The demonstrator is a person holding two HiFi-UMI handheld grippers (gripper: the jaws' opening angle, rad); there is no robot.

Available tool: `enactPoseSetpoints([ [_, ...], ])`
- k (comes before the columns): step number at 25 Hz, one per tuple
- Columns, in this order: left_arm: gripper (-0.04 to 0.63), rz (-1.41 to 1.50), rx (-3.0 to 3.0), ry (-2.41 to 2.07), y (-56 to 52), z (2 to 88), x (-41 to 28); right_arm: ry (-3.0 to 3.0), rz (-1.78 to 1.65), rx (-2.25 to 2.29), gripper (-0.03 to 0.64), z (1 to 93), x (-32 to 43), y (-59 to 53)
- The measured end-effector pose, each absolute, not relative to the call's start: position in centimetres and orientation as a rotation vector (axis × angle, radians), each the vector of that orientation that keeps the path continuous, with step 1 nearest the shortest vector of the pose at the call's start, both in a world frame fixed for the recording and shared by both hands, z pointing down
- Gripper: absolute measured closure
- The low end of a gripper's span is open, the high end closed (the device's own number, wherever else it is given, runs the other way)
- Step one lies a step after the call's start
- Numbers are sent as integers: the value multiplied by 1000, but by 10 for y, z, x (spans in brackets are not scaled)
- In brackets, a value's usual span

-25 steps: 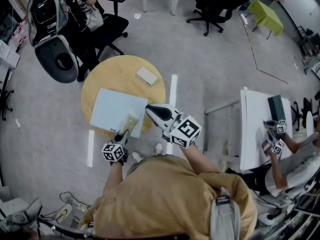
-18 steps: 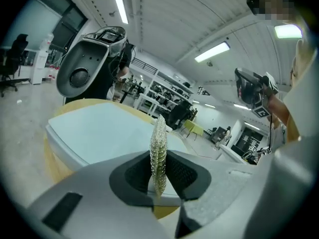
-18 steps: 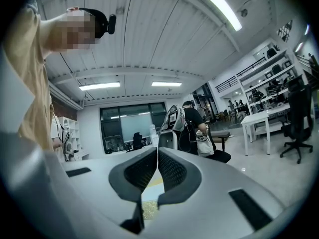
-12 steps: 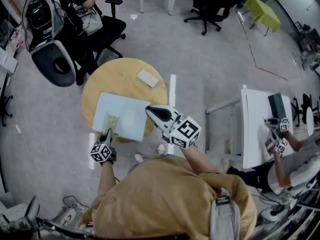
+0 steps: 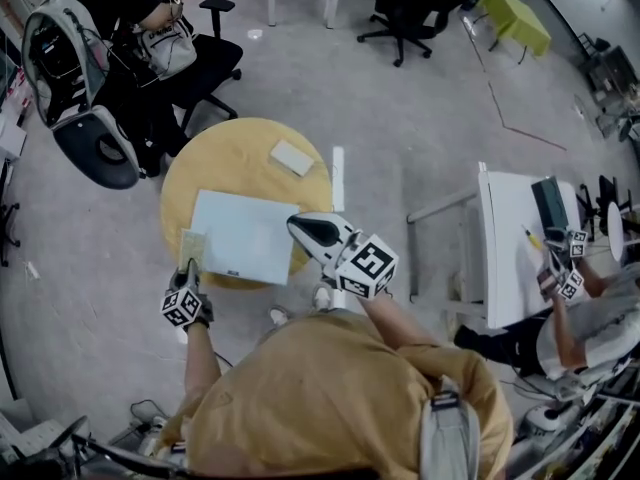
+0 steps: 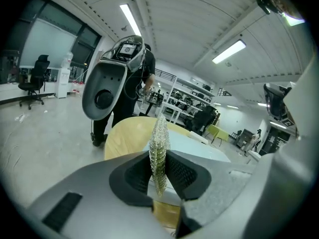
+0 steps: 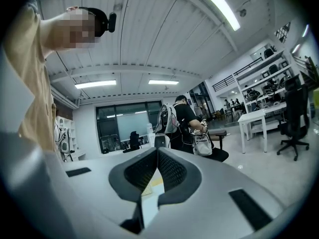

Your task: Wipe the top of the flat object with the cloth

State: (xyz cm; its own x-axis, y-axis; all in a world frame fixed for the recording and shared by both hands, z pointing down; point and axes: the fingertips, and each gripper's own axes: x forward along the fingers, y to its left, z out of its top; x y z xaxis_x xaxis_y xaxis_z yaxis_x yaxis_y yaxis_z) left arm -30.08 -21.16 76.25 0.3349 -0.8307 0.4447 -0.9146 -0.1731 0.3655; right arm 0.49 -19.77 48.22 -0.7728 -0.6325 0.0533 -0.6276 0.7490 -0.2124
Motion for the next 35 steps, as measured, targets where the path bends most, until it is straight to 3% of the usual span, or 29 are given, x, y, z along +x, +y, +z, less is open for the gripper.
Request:
enactPoseSetpoints([
  [12,526,116,1960,-1716,-211,745,-353,2917,-346,-1065,614,492,-7,-192],
  [16,526,-46,2030,-1623,-234,714,-300,2900,-349,-1080,614,486,11,-206],
  [21,526,-122,2149,-1302,-252,713,-180,2897,-327,-1092,614,489,22,-226],
  [26,526,5,2232,-1048,-243,726,-80,2882,-328,-1135,614,486,40,-221],
  [35,526,208,2247,-894,-241,755,-9,2828,-341,-1235,614,481,83,-214],
])
